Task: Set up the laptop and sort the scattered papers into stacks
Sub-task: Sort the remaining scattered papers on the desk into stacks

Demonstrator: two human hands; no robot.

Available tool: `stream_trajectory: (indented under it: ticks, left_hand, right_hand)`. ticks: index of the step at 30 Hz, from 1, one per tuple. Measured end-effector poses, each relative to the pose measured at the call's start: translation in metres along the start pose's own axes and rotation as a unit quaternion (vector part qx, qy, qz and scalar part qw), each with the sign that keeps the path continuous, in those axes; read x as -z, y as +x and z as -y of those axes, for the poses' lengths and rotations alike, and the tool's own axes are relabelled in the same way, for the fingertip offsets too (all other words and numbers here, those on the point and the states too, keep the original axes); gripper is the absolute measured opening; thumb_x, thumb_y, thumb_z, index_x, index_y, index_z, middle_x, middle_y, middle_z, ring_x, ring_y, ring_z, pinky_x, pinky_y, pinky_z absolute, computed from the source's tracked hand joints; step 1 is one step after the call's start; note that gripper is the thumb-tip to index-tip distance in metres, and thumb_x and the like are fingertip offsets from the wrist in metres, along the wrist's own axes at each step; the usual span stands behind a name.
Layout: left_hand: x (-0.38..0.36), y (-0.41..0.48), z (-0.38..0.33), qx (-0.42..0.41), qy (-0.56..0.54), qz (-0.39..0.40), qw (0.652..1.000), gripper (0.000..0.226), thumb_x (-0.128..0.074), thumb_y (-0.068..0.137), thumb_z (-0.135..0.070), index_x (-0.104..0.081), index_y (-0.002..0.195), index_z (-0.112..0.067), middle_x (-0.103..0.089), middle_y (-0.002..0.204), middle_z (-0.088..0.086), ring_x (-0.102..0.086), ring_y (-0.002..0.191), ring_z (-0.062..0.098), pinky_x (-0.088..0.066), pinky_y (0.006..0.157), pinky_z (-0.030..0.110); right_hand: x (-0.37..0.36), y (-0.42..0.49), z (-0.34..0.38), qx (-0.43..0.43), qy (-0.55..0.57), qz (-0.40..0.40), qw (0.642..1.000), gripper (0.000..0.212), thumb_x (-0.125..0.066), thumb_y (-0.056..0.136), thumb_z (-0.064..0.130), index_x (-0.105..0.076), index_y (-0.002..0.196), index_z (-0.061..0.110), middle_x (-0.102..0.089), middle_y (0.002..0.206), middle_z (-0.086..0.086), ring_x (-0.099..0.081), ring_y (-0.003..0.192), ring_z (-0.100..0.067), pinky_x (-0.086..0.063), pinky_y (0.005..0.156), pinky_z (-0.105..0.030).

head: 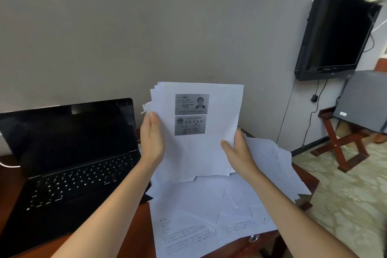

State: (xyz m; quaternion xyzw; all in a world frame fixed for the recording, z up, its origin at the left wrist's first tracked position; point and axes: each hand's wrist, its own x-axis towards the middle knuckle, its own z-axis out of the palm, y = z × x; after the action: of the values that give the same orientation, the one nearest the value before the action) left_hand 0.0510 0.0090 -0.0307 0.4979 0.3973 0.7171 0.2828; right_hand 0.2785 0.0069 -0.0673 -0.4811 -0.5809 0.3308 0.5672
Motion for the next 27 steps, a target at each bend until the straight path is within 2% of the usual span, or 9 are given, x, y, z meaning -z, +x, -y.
stream_trajectory:
  ticks: [4,8,10,13,15,18,20,24,27]
  left_hand:
    - [-0.004,0.007,-0.006,-0.024,0.013,0.017,0.999,0.034,-0.029,0.116,-0.031,-0.055,0.113,-0.009,-0.058,0.101,-0.009,-0.054,0.087,-0.006,-0.044,0.082,0.010]
    - [-0.006,0.012,-0.011,-0.019,0.032,0.015,0.999,0.029,-0.037,0.113,-0.038,-0.046,0.111,-0.010,-0.052,0.099,-0.012,-0.051,0.080,-0.013,-0.042,0.074,0.006]
    - [-0.003,0.011,-0.011,0.000,0.008,0.024,1.000,0.041,-0.048,0.104,-0.049,-0.043,0.122,-0.013,-0.055,0.113,-0.013,-0.055,0.094,-0.017,-0.043,0.082,0.005]
    - [0.005,0.006,0.006,0.055,0.033,0.038,0.997,0.060,-0.065,0.089,-0.056,-0.041,0.129,-0.016,-0.057,0.126,-0.006,-0.059,0.118,0.007,-0.048,0.092,0.022]
    - [0.011,0.004,0.021,0.091,0.082,0.051,0.991,0.052,-0.070,0.096,-0.041,-0.048,0.133,-0.014,-0.061,0.125,-0.004,-0.060,0.121,0.018,-0.051,0.091,0.029]
    - [0.016,-0.001,0.030,0.111,0.094,0.072,0.987,0.037,-0.062,0.104,-0.026,-0.058,0.140,-0.016,-0.068,0.129,-0.002,-0.063,0.121,0.018,-0.054,0.104,0.043]
    - [0.016,0.000,0.027,0.089,0.086,0.083,0.989,0.035,-0.060,0.105,-0.024,-0.060,0.139,-0.016,-0.070,0.128,-0.003,-0.065,0.119,0.017,-0.056,0.100,0.041]
    - [0.017,0.009,0.012,0.058,0.097,0.100,0.989,0.030,-0.067,0.102,-0.026,-0.065,0.130,-0.016,-0.074,0.120,-0.003,-0.070,0.110,0.016,-0.059,0.088,0.035]
    - [0.026,0.008,0.007,0.127,0.136,0.123,0.975,0.034,-0.071,0.098,-0.036,-0.065,0.124,-0.015,-0.075,0.116,0.000,-0.073,0.104,0.018,-0.057,0.083,0.032]
  right_hand:
    - [-0.004,-0.004,-0.005,-0.020,-0.009,0.020,1.000,0.030,-0.054,0.094,0.005,-0.053,0.113,0.028,-0.067,0.105,0.006,-0.064,0.093,-0.016,-0.053,0.083,-0.036]
    - [-0.008,-0.006,-0.003,-0.025,0.002,0.020,0.999,0.033,-0.055,0.094,0.005,-0.051,0.114,0.031,-0.067,0.108,0.007,-0.065,0.097,-0.016,-0.054,0.084,-0.032]
    - [-0.009,-0.007,-0.003,-0.026,0.006,0.018,0.999,0.032,-0.054,0.095,0.004,-0.051,0.114,0.030,-0.067,0.109,0.006,-0.065,0.093,-0.014,-0.054,0.080,-0.027]
    - [-0.011,-0.010,-0.007,-0.030,0.015,0.006,0.999,0.032,-0.052,0.095,0.001,-0.049,0.113,0.027,-0.065,0.108,0.002,-0.061,0.085,-0.010,-0.051,0.072,-0.022]
    - [-0.011,-0.011,-0.011,-0.038,0.017,0.002,0.999,0.031,-0.051,0.094,-0.001,-0.049,0.114,0.022,-0.064,0.105,-0.001,-0.058,0.078,-0.009,-0.049,0.066,-0.021]
    - [-0.011,-0.012,-0.013,-0.037,0.004,0.010,0.999,0.031,-0.048,0.094,-0.002,-0.050,0.116,0.021,-0.065,0.103,0.003,-0.058,0.078,-0.008,-0.048,0.065,-0.018]
    - [-0.011,-0.011,-0.010,-0.036,0.011,0.013,0.999,0.033,-0.047,0.094,-0.003,-0.050,0.117,0.020,-0.065,0.103,0.004,-0.058,0.078,-0.007,-0.048,0.065,-0.017]
    - [-0.007,-0.003,-0.005,-0.049,0.052,0.009,0.997,0.040,-0.051,0.090,-0.003,-0.053,0.116,0.027,-0.066,0.116,-0.003,-0.062,0.097,-0.016,-0.052,0.084,-0.033]
    - [-0.001,-0.003,-0.003,-0.074,0.091,0.024,0.993,0.049,-0.052,0.090,-0.006,-0.054,0.123,0.031,-0.067,0.123,0.005,-0.064,0.115,-0.014,-0.051,0.098,-0.037]
